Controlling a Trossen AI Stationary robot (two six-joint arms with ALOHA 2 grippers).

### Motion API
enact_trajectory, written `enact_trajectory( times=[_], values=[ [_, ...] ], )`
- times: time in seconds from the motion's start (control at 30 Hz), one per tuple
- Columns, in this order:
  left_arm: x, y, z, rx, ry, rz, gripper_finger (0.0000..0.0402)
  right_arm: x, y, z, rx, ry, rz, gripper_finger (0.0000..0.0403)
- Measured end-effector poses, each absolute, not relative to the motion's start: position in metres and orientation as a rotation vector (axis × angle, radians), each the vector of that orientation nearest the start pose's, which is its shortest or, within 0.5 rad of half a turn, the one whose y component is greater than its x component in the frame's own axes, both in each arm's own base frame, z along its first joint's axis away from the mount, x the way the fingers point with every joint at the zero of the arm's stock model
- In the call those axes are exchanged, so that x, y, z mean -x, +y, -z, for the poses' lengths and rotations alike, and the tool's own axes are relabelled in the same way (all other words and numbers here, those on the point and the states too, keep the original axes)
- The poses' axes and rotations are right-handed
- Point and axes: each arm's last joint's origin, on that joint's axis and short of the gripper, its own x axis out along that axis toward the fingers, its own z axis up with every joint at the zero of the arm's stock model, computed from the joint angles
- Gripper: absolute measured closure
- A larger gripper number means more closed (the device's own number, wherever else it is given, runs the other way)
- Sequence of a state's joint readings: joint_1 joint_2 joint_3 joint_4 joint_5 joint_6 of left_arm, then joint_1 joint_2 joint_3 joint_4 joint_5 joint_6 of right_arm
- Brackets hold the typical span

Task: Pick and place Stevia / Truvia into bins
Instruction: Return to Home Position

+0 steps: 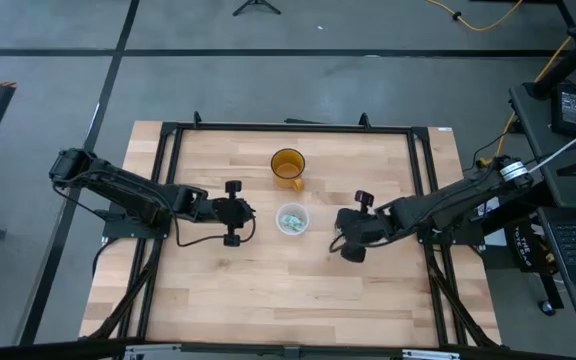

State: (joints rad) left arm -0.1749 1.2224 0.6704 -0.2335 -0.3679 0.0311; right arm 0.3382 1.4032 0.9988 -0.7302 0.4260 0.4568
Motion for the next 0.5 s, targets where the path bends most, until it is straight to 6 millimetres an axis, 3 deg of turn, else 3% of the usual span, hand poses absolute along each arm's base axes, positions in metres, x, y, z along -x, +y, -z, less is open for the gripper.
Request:
enact_trajectory(
  times=[0.13, 0.27, 0.4, 0.5],
  values=[
    [-0.231, -0.030, -0.211, -0.310, 0.767, -0.142, 0.0350, -0.242, 0.072, -0.249, 0.047, 0.937, 0.288, 0.0396],
    [-0.222, -0.025, -0.227, -0.313, 0.706, -0.127, 0.0387, -0.229, 0.067, -0.255, 0.037, 0.855, 0.270, 0.0394],
    [-0.210, -0.016, -0.240, -0.267, 0.625, -0.091, 0.0398, -0.215, 0.061, -0.249, 0.056, 0.779, 0.250, 0.0399],
    [-0.196, -0.009, -0.231, -0.257, 0.596, -0.080, 0.0400, -0.204, 0.057, -0.238, 0.072, 0.703, 0.237, 0.0397]
  ],
)
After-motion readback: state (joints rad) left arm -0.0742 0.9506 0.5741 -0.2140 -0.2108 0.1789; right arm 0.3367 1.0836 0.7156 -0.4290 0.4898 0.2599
